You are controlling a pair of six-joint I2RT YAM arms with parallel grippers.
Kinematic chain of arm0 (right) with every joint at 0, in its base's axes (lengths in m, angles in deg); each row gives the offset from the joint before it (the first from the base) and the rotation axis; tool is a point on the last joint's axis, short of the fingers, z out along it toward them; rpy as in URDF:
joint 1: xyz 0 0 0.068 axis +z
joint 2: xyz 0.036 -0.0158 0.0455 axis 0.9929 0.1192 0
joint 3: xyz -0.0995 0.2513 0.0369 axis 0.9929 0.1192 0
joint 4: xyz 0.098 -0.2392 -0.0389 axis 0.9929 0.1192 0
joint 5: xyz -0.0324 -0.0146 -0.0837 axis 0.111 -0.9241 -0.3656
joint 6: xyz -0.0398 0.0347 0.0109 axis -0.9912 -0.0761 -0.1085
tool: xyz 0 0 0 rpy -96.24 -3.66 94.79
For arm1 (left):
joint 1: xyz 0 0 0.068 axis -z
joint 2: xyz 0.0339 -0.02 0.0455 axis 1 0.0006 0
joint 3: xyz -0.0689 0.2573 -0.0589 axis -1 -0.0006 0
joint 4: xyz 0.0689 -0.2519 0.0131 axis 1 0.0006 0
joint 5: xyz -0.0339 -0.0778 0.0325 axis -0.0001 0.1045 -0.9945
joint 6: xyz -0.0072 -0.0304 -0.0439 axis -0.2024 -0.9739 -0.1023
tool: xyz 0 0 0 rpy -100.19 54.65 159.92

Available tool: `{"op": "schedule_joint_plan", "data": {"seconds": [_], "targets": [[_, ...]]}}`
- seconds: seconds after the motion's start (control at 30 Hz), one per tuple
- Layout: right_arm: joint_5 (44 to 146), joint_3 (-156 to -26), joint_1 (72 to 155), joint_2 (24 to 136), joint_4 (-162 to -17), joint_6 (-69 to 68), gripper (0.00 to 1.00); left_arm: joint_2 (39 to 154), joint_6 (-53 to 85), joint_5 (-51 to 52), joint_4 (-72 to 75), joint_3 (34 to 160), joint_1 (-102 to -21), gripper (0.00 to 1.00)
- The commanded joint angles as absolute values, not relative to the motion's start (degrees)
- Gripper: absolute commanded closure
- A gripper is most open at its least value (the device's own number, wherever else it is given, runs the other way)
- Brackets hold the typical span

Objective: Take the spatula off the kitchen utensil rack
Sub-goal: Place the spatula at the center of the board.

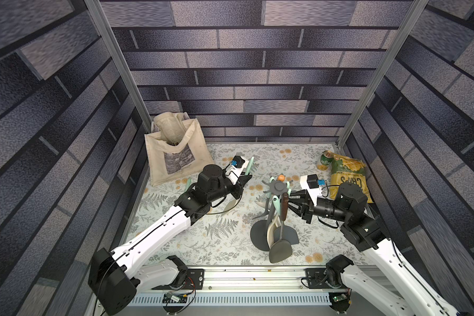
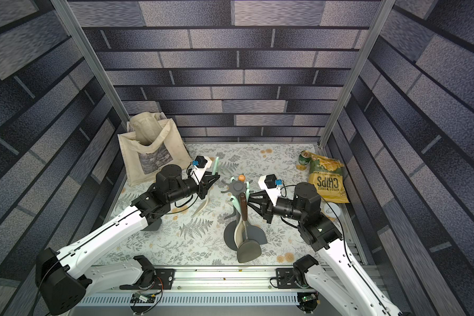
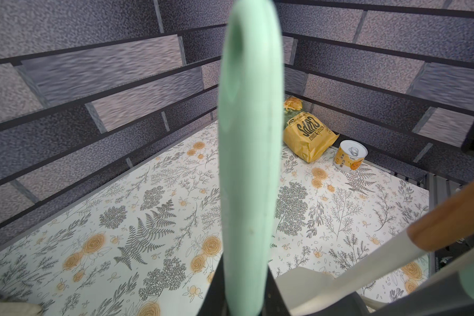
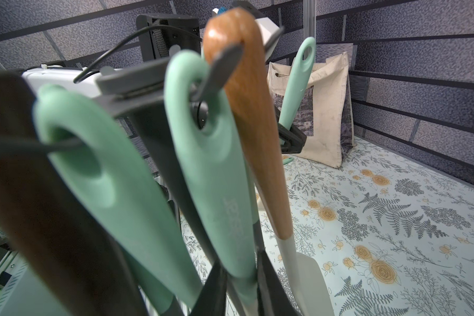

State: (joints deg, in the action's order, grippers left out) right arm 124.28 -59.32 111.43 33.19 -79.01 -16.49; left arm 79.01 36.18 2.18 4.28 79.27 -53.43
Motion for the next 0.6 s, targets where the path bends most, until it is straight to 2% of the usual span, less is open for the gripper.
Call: {"op": "schedule_joint_plan", "data": {"seconds": [0.0,0.27,0.57], "targets": [[123.23,-59.46,111.73,33.44,-78.53,-16.87,0.78,79.81,31.66,0.39,6.34,81.92,-55.55,0.98],[122.23,-60.03,111.74,34.06,-77.17,-17.94,0.78,85.17,21.71,-1.82,17.83,88.48,-63.50,0.99],[121.48,-59.63,111.72,33.86,-77.12,-18.43,0.78,92.13,19.46,-7.27,30.68,96.77,-67.53,0.98]]}}
